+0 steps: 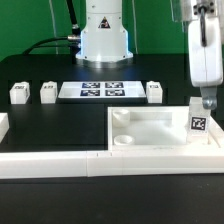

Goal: Assemble square table

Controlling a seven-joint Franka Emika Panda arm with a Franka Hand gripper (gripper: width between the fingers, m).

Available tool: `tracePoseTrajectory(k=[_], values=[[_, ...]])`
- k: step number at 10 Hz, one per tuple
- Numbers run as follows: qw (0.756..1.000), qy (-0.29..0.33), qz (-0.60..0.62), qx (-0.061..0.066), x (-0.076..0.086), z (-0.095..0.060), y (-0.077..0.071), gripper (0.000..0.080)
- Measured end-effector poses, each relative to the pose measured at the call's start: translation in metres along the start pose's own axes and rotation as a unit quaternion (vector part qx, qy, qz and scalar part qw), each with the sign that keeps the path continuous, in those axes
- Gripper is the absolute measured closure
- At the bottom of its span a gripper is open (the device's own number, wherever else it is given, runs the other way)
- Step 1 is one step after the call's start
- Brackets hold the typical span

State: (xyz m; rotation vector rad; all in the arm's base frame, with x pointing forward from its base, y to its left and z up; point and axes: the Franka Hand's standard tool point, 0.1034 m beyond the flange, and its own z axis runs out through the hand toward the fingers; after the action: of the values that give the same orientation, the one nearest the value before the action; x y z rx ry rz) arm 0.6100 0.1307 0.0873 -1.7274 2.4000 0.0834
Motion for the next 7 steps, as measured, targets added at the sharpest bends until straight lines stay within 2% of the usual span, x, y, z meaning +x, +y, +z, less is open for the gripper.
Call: tracePoseTrajectory(k=[7], values=[[1.000, 0.000, -0.005, -0.001, -0.0009, 0.0012, 0.0013, 0.0150]])
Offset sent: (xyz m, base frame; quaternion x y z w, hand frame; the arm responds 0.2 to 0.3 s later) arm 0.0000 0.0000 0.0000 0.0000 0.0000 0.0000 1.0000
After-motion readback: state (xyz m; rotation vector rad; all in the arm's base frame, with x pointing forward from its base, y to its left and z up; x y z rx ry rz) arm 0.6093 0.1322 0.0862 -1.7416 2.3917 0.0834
